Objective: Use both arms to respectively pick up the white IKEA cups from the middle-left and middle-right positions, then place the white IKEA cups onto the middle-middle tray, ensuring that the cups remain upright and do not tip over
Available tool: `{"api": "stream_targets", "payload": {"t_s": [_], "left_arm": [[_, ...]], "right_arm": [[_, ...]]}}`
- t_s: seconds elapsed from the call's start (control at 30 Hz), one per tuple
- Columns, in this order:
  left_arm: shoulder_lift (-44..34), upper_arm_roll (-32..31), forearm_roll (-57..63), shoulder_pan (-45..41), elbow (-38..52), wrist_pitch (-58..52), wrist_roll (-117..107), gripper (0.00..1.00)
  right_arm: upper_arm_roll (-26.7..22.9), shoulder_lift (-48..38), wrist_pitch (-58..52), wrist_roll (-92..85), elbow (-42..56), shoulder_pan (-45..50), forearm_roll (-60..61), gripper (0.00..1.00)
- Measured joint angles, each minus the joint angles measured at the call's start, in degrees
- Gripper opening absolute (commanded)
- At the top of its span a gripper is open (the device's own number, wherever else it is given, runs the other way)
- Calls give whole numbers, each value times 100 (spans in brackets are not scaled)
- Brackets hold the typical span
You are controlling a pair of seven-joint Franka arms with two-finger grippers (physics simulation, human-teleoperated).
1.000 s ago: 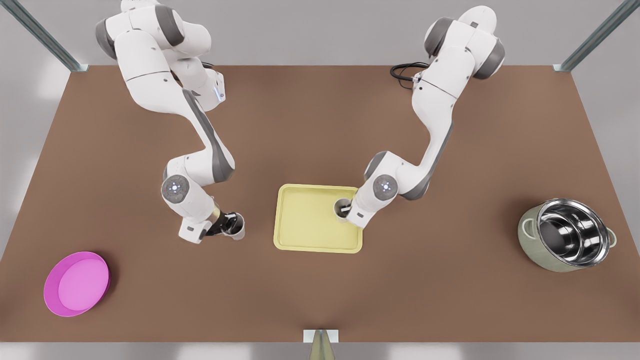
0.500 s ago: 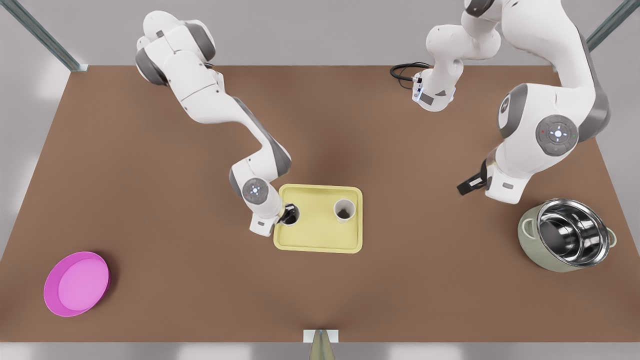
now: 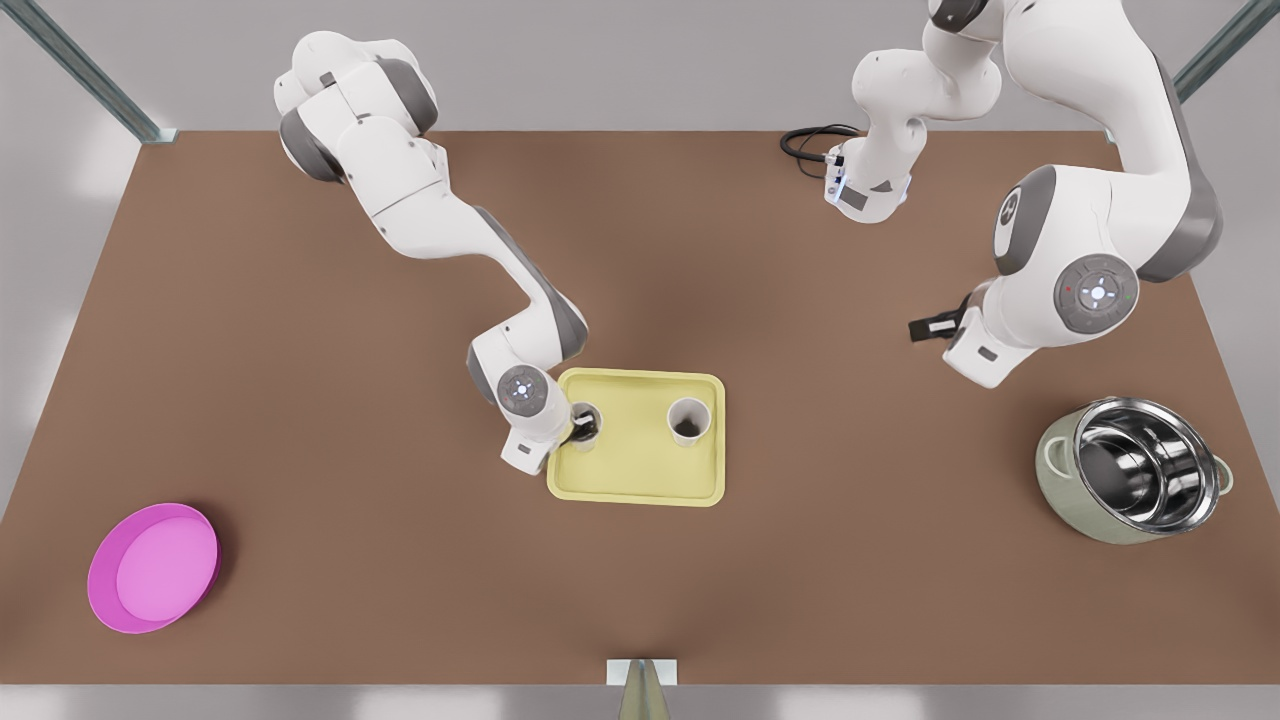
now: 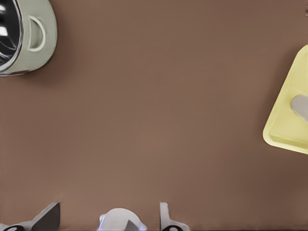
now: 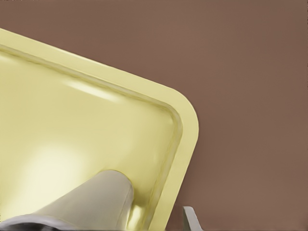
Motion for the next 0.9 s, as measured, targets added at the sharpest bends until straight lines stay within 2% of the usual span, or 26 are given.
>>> {"api": "stream_targets", "payload": {"t_s": [0.17, 0.3, 0.4, 0.47, 0.57, 0.67, 0.77, 0.9], "left_arm": [[0, 0, -9, -2, 0, -101, 295, 100], [0, 0, -11, 2, 0, -139, 479, 100], [0, 0, -10, -2, 0, -155, 592, 100], [0, 0, -11, -2, 0, -162, 658, 100], [0, 0, -10, -2, 0, -169, 744, 100], [0, 0, -10, -2, -1, -173, 817, 100], [0, 0, -8, -2, -3, -176, 878, 100], [0, 0, -6, -2, -6, -178, 945, 100]], "right_arm": [[-1, -106, -10, 103, 3, -11, 99, 100], [5, -854, -504, 121, -16, -119, 201, 100], [-21, -1384, -1207, 33, 13, -653, 463, 100], [-93, -1235, -1551, -45, 2, -1330, 320, 100], [-393, -902, -1915, -303, 573, -2130, -150, 100], [-459, -1680, -2375, -608, 775, -2452, -198, 100], [-432, -2758, -2869, -786, 487, -2437, -211, 100], [-477, -3318, -3247, -964, 9, -2375, -243, 100]]}}
